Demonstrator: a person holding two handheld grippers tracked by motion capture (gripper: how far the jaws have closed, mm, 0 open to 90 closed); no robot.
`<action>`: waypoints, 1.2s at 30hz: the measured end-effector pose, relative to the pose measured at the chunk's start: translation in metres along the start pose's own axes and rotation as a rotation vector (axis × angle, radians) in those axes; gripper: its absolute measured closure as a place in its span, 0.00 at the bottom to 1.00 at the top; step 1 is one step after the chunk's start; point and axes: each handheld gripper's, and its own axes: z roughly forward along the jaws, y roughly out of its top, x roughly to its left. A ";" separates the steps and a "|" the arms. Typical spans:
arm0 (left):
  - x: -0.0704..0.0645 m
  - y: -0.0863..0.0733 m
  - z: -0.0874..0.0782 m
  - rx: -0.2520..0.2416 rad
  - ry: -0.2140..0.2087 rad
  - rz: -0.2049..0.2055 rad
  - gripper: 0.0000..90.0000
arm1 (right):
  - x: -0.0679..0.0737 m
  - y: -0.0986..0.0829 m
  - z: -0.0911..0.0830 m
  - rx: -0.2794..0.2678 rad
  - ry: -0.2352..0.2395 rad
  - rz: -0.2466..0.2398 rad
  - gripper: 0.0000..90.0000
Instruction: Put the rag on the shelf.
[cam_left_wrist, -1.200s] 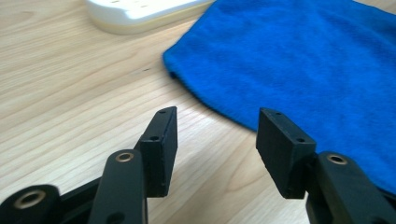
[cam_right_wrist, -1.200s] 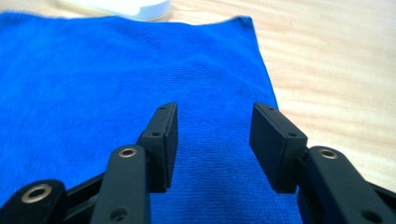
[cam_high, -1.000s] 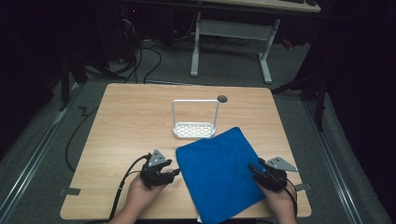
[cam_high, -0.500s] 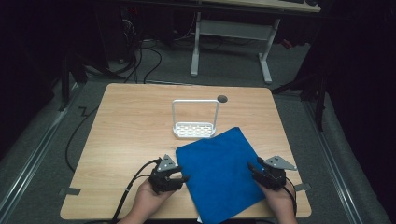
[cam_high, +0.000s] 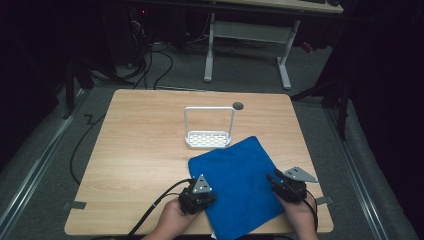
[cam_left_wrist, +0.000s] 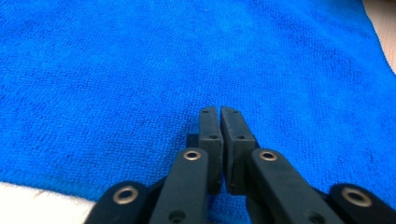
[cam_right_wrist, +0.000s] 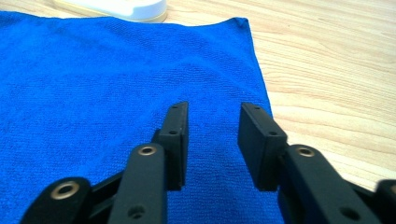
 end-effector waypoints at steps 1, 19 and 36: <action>0.001 -0.001 -0.001 0.002 -0.007 0.000 1.00 | 0.000 0.000 -0.001 0.000 0.002 0.003 0.76; 0.031 -0.019 -0.029 0.031 -0.056 -0.070 0.98 | -0.001 0.003 -0.004 0.000 0.064 -0.006 1.00; 0.066 -0.047 -0.070 0.015 0.075 -0.149 0.93 | 0.036 0.012 0.024 0.049 0.141 -0.097 1.00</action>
